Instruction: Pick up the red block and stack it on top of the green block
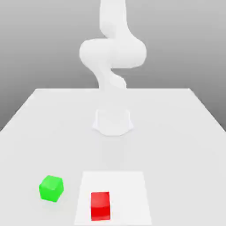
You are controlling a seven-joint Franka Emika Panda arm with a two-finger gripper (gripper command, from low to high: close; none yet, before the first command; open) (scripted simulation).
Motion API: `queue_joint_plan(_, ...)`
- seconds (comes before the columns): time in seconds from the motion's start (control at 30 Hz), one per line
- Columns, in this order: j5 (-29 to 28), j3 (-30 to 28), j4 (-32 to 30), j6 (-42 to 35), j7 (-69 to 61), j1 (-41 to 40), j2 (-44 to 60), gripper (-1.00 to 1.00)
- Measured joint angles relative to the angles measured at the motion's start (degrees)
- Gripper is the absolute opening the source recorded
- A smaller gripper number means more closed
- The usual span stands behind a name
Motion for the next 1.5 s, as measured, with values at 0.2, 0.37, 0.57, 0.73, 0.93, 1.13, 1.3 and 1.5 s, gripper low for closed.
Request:
queue_joint_plan(0.2, 0.70, -1.59, -2.92, 5.25, -2.49, 0.74, 12.82, 0.00)
queue_joint_plan(0.37, 1.36, -2.68, -5.28, 9.50, -4.57, 1.15, 23.21, 0.00)
queue_joint_plan(0.57, 2.05, -3.53, -8.11, 14.60, -7.00, 1.17, 35.68, 0.00)
queue_joint_plan(0.73, 2.02, -3.74, -10.48, 18.86, -8.58, 0.59, 46.03, 0.00)
queue_joint_plan(0.93, 3.28, -3.01, -10.37, 27.30, -10.27, -0.15, 58.47, 0.00)
queue_joint_plan(1.13, 3.50, -2.59, -10.07, 28.95, -10.42, -0.47, 60.49, -1.00)
queue_joint_plan(1.3, 2.68, -3.23, -10.77, 25.27, -9.85, -0.04, 56.10, -1.00)
queue_joint_plan(1.5, 1.07, -9.08, -14.87, 19.01, -9.32, -5.45, 45.75, -1.00)
